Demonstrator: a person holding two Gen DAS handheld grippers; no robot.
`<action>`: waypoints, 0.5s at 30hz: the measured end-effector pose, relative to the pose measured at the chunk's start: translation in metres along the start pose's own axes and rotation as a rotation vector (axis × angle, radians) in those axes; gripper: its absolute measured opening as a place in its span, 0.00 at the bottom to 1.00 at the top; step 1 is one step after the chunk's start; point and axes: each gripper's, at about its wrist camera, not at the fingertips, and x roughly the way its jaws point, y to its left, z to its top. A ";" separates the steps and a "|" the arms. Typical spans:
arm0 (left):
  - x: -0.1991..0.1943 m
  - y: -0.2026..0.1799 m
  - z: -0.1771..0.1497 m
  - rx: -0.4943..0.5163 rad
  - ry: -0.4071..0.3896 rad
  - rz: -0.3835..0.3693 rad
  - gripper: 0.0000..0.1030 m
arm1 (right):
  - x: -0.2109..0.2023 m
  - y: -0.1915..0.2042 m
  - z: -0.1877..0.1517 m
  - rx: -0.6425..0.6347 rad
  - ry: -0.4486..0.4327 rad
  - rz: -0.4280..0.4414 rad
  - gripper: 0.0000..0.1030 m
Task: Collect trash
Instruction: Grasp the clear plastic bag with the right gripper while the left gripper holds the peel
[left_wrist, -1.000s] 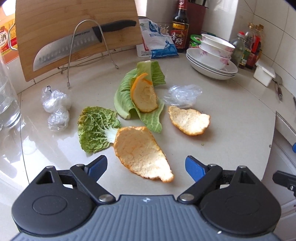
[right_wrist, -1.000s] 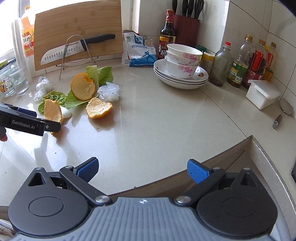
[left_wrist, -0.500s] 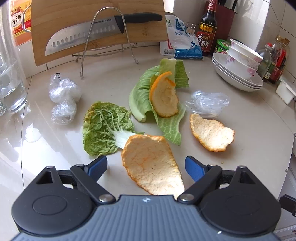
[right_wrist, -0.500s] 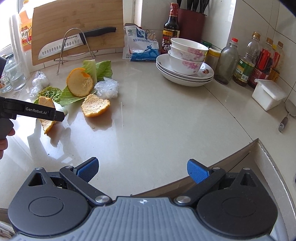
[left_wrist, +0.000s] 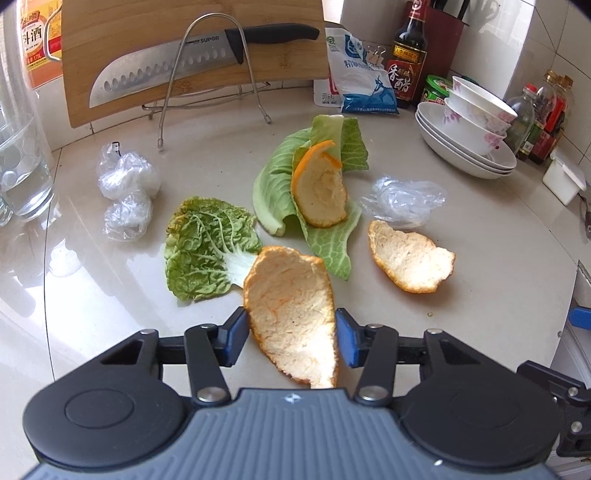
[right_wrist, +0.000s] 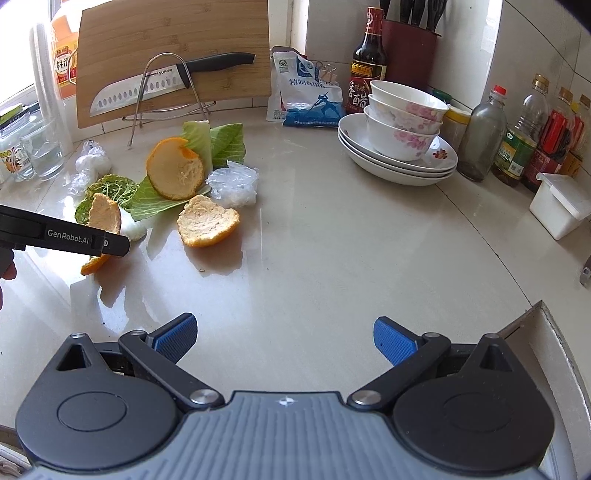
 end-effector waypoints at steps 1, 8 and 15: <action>-0.001 0.001 0.000 0.006 0.001 -0.005 0.44 | 0.003 0.001 0.002 -0.003 -0.001 0.006 1.00; -0.007 0.008 0.001 0.055 0.020 -0.019 0.40 | 0.025 0.006 0.020 -0.013 -0.013 0.051 1.00; -0.017 0.014 0.001 0.117 0.042 -0.039 0.40 | 0.053 0.016 0.050 -0.037 -0.041 0.088 1.00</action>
